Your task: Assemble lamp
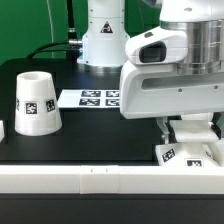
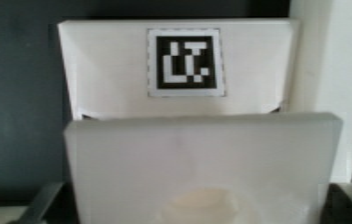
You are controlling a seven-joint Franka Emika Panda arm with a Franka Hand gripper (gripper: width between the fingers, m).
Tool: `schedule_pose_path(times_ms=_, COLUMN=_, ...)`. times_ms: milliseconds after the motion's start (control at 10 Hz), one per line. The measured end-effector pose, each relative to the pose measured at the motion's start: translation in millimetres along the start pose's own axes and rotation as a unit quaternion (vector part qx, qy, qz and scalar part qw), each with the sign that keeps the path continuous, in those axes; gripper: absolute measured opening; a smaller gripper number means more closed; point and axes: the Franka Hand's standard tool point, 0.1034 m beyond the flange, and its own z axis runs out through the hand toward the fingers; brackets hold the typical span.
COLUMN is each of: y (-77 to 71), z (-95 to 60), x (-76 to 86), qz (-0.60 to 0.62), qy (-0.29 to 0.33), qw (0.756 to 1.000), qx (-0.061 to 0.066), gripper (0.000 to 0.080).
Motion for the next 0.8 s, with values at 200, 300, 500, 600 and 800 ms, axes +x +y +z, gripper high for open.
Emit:
schedule_pose_path(times_ms=200, y=0.1, z=0.2, x=-0.2, qz=-0.001, qy=0.000, qw=1.000, qx=0.000, gripper=0.0548)
schedule_pose_path(times_ms=300, y=0.1, z=0.2, x=-0.2, qz=-0.001, qy=0.000, qw=1.000, qx=0.000, gripper=0.0673)
schedule_pose_path(times_ms=500, y=0.1, z=0.2, x=-0.2, qz=-0.001, qy=0.000, qw=1.000, qx=0.000, gripper=0.0693)
schedule_pose_path(times_ms=600, y=0.2, z=-0.4, x=-0.7, qz=-0.001, qy=0.001, qw=1.000, qx=0.000, gripper=0.0698)
schedule_pose_path(times_ms=800, y=3.1, z=-10.8, x=-31.9, qz=0.001, qy=0.000, qw=1.000, qx=-0.003, gripper=0.0699)
